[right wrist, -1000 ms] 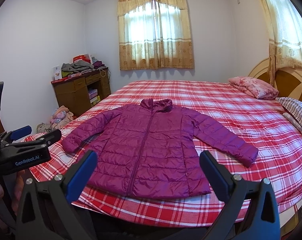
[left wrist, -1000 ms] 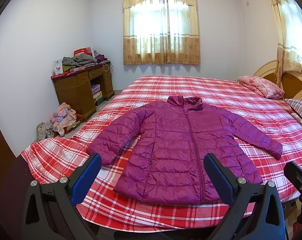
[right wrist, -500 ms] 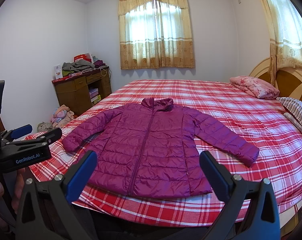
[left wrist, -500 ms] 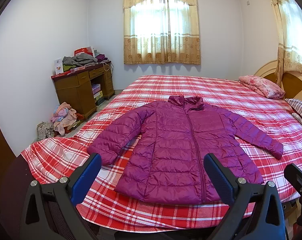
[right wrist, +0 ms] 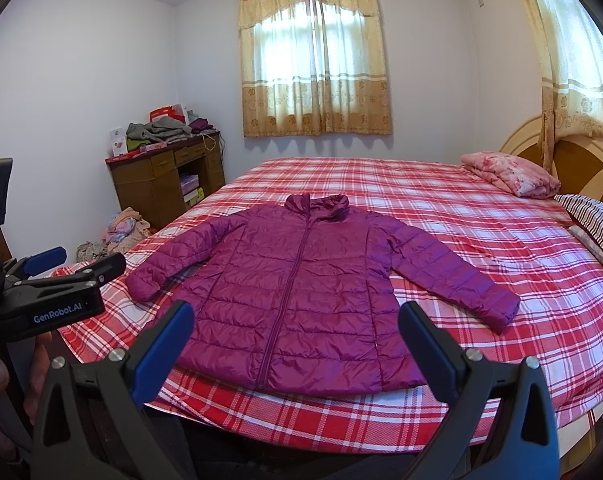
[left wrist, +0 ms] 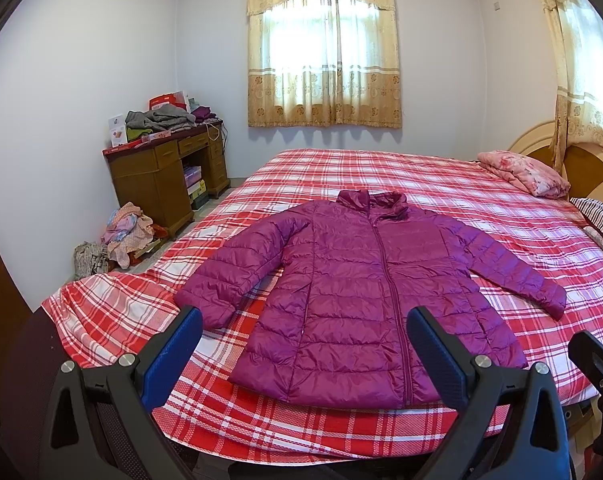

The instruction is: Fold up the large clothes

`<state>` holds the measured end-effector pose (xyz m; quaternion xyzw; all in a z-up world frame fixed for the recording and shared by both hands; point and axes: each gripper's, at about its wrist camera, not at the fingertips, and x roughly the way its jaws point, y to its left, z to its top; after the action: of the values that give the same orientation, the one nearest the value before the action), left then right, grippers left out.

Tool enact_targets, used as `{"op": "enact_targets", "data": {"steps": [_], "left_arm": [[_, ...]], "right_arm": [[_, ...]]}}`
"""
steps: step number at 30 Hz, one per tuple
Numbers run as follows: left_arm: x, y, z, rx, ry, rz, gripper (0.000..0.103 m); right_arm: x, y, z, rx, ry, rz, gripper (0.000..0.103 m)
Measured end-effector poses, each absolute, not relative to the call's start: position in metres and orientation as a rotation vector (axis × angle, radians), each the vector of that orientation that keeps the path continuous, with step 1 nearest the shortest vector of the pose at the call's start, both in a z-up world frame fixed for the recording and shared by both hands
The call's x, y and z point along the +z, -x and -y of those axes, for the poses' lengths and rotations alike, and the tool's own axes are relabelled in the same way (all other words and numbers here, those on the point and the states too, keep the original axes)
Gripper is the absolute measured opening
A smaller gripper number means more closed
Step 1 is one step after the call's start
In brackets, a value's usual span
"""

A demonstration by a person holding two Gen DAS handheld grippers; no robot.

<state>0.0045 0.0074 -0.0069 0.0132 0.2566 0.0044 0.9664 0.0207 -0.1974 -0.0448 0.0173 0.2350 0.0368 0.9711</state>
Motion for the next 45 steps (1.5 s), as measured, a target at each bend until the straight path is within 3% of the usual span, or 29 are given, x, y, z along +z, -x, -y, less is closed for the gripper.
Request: {"op": "enact_targets", "data": {"steps": [29, 45], "left_arm": [[-0.019, -0.018, -0.003, 0.013, -0.049, -0.547, 0.102], [-0.084, -0.137, 0.011, 0.045, -0.126, -0.66, 0.102]], "right_arm": [[-0.056, -0.029, 0.205, 0.087, -0.057, -0.493, 0.103], [-0.124, -0.123, 0.347, -0.164, -0.213, -0.647, 0.103]]}}
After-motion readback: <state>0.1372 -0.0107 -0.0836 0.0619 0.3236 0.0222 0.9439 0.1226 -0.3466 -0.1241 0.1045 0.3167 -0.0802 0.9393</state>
